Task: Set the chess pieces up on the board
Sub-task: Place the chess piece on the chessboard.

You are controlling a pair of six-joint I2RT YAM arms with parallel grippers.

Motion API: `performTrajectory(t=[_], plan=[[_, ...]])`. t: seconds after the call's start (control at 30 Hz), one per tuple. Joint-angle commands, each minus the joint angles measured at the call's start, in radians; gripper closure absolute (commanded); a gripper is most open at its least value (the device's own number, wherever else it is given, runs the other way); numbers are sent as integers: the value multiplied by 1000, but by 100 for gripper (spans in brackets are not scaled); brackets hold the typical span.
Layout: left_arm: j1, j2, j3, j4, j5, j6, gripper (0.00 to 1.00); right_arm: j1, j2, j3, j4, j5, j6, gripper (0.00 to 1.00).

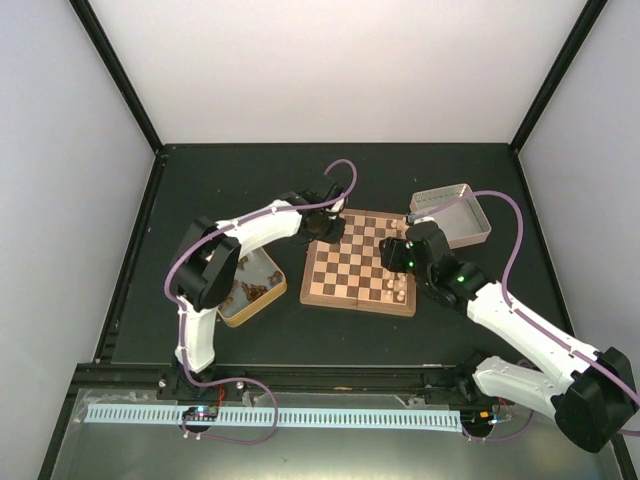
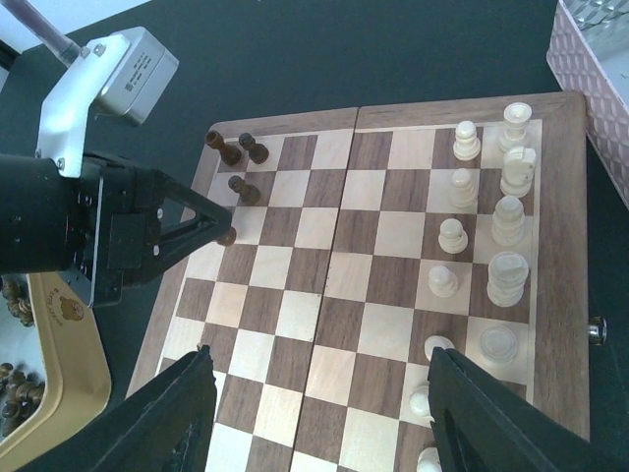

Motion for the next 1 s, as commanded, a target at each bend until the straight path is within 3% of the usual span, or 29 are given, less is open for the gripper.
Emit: performTrajectory(t=[0.0,0.37,0.97], plan=[[-4,31,66,4,5,8,91,-8,-14,0,8,32,3,40],[-4,77,106,-19,-21,7,87,-9,-28,-9,3,46,-1,40],[-4,38,117,-60,-10,4,65,-10,-29,-6,6,43,1,40]])
